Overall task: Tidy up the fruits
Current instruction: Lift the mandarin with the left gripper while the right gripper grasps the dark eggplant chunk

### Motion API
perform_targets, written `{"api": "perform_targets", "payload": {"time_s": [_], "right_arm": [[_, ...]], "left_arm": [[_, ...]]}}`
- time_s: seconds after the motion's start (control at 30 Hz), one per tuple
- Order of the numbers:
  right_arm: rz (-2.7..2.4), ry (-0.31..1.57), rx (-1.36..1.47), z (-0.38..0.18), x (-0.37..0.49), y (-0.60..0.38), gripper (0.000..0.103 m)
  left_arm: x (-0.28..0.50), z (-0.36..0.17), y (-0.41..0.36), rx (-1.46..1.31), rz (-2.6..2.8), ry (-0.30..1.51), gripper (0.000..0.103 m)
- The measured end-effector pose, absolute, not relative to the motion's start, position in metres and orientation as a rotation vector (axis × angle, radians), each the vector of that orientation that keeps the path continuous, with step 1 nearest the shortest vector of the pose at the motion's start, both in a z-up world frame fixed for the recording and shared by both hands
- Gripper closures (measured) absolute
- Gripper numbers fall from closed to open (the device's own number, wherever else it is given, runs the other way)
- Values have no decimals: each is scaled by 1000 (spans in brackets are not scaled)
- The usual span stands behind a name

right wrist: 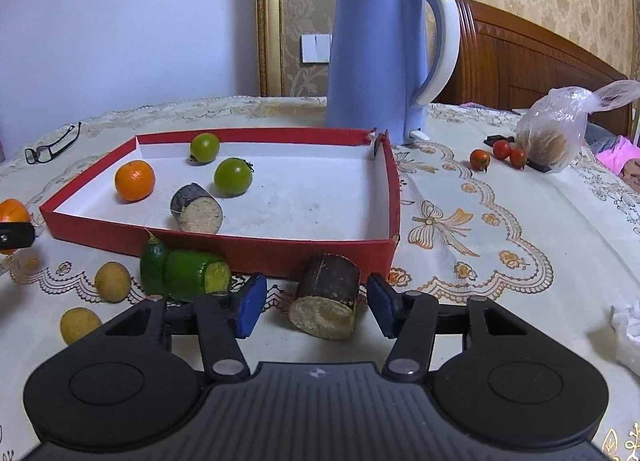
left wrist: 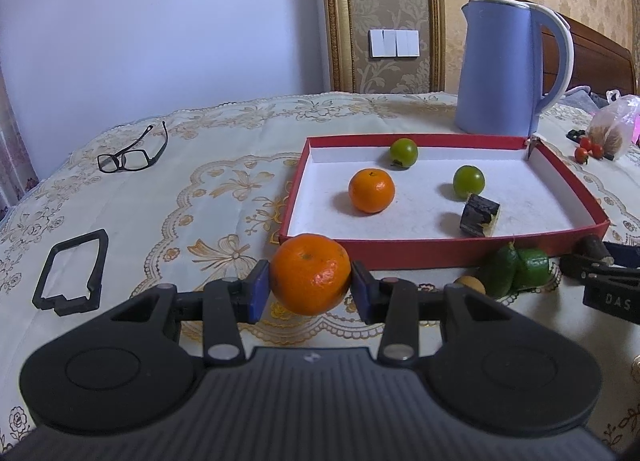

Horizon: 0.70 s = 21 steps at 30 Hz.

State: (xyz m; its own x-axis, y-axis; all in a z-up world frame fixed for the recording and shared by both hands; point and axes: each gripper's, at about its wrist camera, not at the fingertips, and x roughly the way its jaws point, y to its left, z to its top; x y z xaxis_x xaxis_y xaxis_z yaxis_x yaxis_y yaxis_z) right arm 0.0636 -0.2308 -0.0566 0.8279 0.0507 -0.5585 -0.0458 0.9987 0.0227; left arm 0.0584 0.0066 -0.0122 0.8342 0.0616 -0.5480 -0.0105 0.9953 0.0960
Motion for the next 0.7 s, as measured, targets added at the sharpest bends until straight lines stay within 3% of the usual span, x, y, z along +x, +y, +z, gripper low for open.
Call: {"api": "perform_targets", "payload": {"time_s": [0.37,0.7], "right_arm": [[31,616,17,-58,71,-233,65],[32,620,34,-58,70,-236,68]], "left_arm": [[58,-12,6,94,31,581,64],[57,-11,5,95,32,574,64]]}}
